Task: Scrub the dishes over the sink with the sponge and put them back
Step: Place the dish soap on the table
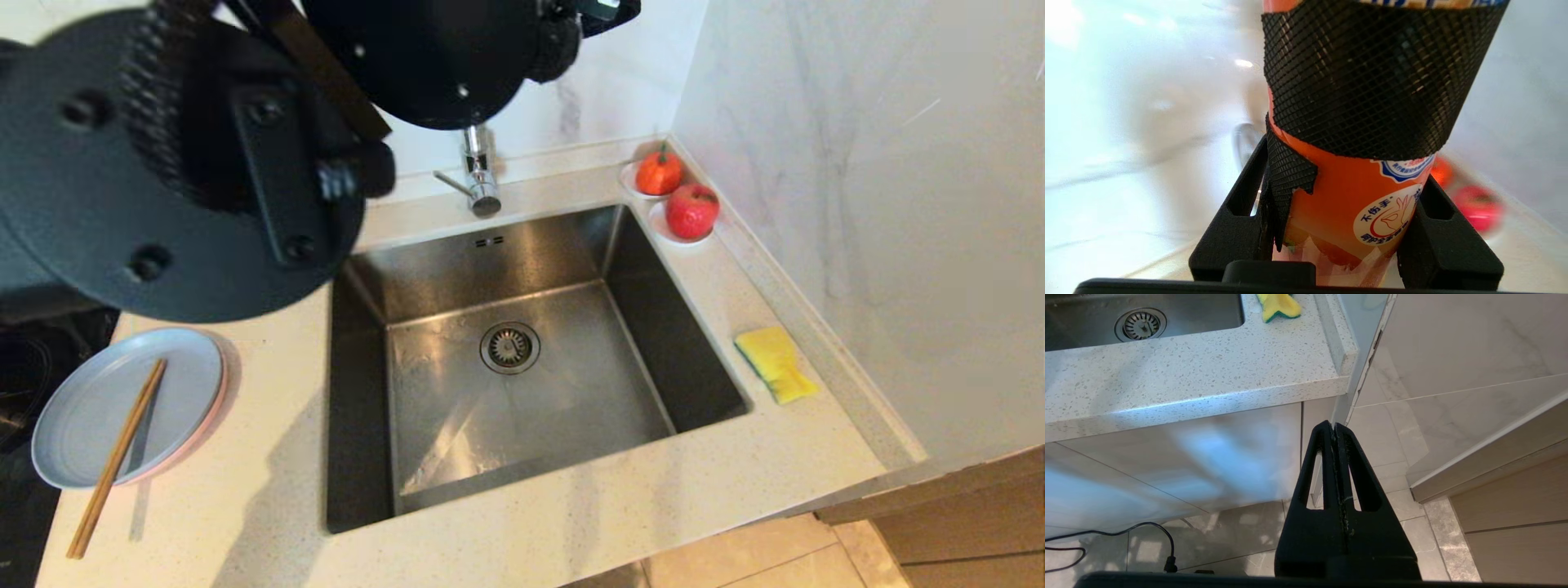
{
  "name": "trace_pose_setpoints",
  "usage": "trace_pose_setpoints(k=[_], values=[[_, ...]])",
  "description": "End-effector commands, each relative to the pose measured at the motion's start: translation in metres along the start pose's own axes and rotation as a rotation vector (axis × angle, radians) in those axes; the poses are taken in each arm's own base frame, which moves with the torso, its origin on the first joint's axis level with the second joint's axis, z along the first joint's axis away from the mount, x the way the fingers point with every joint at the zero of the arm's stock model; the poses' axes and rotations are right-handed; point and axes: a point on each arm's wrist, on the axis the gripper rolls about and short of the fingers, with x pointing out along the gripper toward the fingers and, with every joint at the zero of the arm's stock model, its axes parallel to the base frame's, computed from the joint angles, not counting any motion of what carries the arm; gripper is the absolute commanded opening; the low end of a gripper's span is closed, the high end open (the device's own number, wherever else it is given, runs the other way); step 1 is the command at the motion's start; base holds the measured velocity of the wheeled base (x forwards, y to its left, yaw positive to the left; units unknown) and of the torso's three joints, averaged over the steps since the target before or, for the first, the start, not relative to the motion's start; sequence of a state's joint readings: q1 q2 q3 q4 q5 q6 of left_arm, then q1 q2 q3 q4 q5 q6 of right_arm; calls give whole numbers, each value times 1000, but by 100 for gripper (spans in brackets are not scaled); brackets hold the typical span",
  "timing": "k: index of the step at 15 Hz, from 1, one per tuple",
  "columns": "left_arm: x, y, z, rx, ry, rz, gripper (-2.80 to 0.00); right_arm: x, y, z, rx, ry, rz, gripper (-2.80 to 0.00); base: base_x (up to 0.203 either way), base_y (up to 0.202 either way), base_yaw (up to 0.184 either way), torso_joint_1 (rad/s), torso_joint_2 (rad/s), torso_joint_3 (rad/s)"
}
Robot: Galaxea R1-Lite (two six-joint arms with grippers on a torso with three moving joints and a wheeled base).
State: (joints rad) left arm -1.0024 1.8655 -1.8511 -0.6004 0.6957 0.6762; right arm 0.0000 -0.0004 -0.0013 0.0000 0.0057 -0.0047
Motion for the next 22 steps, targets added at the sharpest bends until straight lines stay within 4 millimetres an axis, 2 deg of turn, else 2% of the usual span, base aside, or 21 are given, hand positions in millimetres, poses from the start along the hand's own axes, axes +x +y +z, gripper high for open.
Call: trace_pose_setpoints(k=[1, 4, 8, 10, 13, 16, 17, 20, 22], values=[[-14, 46, 23, -111, 4, -130, -280, 0, 0, 0, -1, 0, 0, -280, 0, 0, 0, 0, 0, 0], [-32, 101, 40, -250, 12, -257, -280, 0, 0, 0, -1, 0, 0, -280, 0, 0, 0, 0, 0, 0], [-53, 178, 31, -232, 63, -179, -280, 0, 0, 0, 0, 0, 0, -280, 0, 0, 0, 0, 0, 0], [-66, 207, 22, -206, 92, -94, -280, 0, 0, 0, -1, 1, 0, -280, 0, 0, 0, 0, 0, 0], [-86, 236, 12, -203, 131, 53, -280, 0, 0, 0, 0, 0, 0, -280, 0, 0, 0, 0, 0, 0], [-102, 261, -23, -221, 234, 305, -280, 0, 0, 0, -1, 1, 0, -280, 0, 0, 0, 0, 0, 0], [-104, 267, -42, -224, 262, 389, -280, 0, 0, 0, -1, 0, 0, -280, 0, 0, 0, 0, 0, 0], [-114, 277, -91, -216, 276, 526, -280, 0, 0, 0, 0, 0, 0, -280, 0, 0, 0, 0, 0, 0], [-110, 286, -123, -203, 284, 591, -280, 0, 0, 0, -1, 0, 0, -280, 0, 0, 0, 0, 0, 0]])
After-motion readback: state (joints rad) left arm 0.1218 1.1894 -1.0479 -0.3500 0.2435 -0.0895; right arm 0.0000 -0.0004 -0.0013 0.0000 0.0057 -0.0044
